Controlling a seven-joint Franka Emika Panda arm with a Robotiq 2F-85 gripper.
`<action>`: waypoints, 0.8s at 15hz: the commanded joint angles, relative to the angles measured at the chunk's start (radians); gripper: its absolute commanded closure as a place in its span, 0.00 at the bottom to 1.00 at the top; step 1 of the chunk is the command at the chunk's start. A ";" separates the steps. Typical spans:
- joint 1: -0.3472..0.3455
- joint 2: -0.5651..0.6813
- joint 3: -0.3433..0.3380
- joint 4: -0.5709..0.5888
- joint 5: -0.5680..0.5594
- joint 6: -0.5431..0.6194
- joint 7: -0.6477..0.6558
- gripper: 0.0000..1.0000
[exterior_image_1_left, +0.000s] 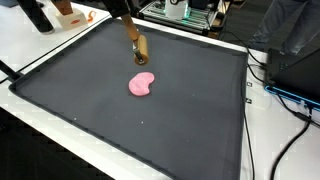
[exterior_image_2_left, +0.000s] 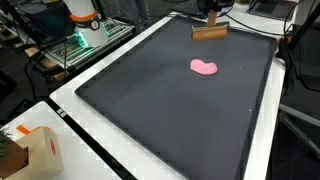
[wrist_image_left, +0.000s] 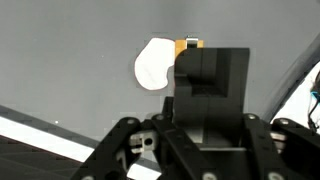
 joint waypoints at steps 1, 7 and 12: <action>-0.001 0.001 0.002 0.003 -0.001 -0.003 0.001 0.51; 0.051 -0.041 0.009 -0.069 -0.054 0.076 0.070 0.76; 0.144 -0.107 0.024 -0.207 -0.175 0.222 0.228 0.76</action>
